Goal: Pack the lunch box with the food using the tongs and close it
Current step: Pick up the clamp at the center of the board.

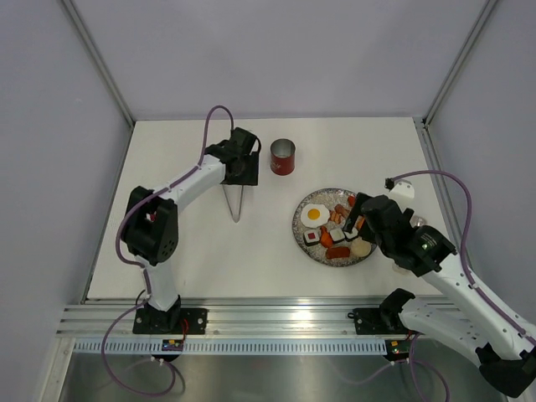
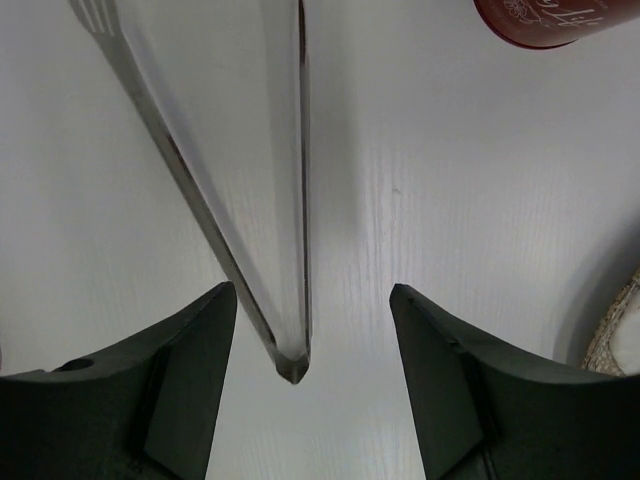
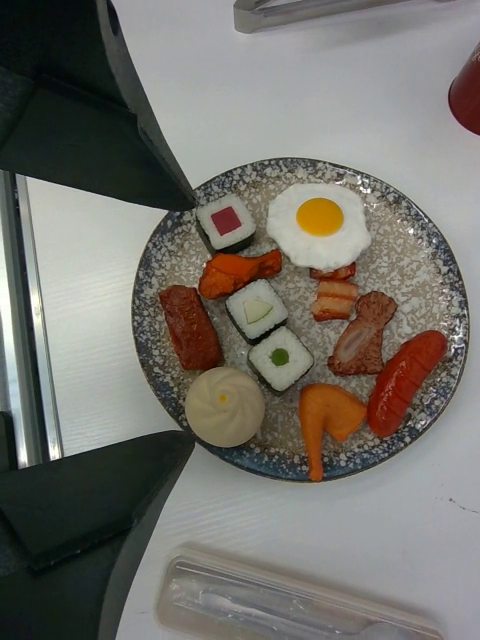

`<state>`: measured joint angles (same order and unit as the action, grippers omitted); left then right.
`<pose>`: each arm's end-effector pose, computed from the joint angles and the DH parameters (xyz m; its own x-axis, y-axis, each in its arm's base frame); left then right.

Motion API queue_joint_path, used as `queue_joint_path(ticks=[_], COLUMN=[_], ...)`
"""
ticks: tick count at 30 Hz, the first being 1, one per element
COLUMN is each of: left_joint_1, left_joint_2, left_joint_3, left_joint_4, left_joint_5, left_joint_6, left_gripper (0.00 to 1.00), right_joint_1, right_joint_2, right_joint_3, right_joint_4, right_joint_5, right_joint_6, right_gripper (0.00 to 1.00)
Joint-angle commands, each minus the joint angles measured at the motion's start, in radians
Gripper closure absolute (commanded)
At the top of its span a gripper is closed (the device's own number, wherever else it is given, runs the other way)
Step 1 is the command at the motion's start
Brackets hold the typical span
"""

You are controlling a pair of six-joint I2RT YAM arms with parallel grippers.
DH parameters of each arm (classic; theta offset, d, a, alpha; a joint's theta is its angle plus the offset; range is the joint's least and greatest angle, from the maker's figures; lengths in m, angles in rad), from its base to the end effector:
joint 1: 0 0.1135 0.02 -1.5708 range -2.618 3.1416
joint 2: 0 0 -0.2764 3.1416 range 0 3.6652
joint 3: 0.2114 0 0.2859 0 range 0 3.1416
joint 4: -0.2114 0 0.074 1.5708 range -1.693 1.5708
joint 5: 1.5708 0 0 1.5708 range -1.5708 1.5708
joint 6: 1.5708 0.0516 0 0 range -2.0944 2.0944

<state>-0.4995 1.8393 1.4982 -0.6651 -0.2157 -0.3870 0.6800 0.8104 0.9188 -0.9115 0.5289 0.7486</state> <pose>0.3945 -0.2027 0.2379 -0.8254 0.0304 -0.5637 0.0603 0.9976 -0.0345 0.1589 0.0950 0.3184 -0.5939 0.2754 -0.7559 0.1827 0.9612 0.2067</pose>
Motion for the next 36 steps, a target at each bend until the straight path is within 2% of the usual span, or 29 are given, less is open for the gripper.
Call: queue_joint_path(ticks=[1, 4, 6, 8, 13, 17, 26, 28, 30, 36], left_joint_1=[0.001, 0.009, 0.013, 0.018, 0.026, 0.026, 0.035, 0.033, 0.035, 0.016], left_joint_2=[0.066, 0.123, 0.143, 0.162, 0.195, 0.230, 0.244, 0.242, 0.224, 0.088], left_joint_3=[0.072, 0.092, 0.102, 0.106, 0.109, 0.109, 0.074, 0.057, 0.039, -0.091], left_joint_4=[0.051, 0.048, 0.055, 0.056, 0.065, 0.065, 0.087, 0.090, 0.096, 0.130], left_joint_5=[0.044, 0.027, 0.032, 0.012, 0.013, 0.022, 0.041, 0.042, 0.048, 0.107], left_joint_6=[0.028, 0.042, 0.046, 0.048, 0.068, 0.082, 0.108, 0.105, 0.100, 0.091], left_gripper=[0.34, 0.35, 0.43, 0.46, 0.48, 0.55, 0.80, 0.92, 1.00, 1.00], right_joint_1=[0.009, 0.007, 0.009, 0.009, 0.009, 0.009, 0.009, 0.007, 0.009, 0.009], right_joint_2=[-0.010, -0.013, -0.017, -0.019, -0.011, -0.004, -0.017, -0.031, -0.040, -0.057], right_joint_3=[0.040, 0.041, 0.040, 0.037, 0.038, 0.040, 0.034, 0.031, 0.028, 0.041], right_joint_4=[-0.043, -0.052, -0.053, -0.055, -0.063, -0.058, -0.079, -0.082, -0.082, -0.122], right_joint_5=[0.006, 0.003, 0.000, -0.003, -0.007, -0.013, -0.023, -0.020, -0.021, 0.014], right_joint_6=[0.034, 0.040, 0.044, 0.044, 0.047, 0.049, 0.077, 0.087, 0.090, 0.090], right_gripper=[0.00, 0.01, 0.00, 0.01, 0.01, 0.00, 0.01, 0.01, 0.01, 0.00])
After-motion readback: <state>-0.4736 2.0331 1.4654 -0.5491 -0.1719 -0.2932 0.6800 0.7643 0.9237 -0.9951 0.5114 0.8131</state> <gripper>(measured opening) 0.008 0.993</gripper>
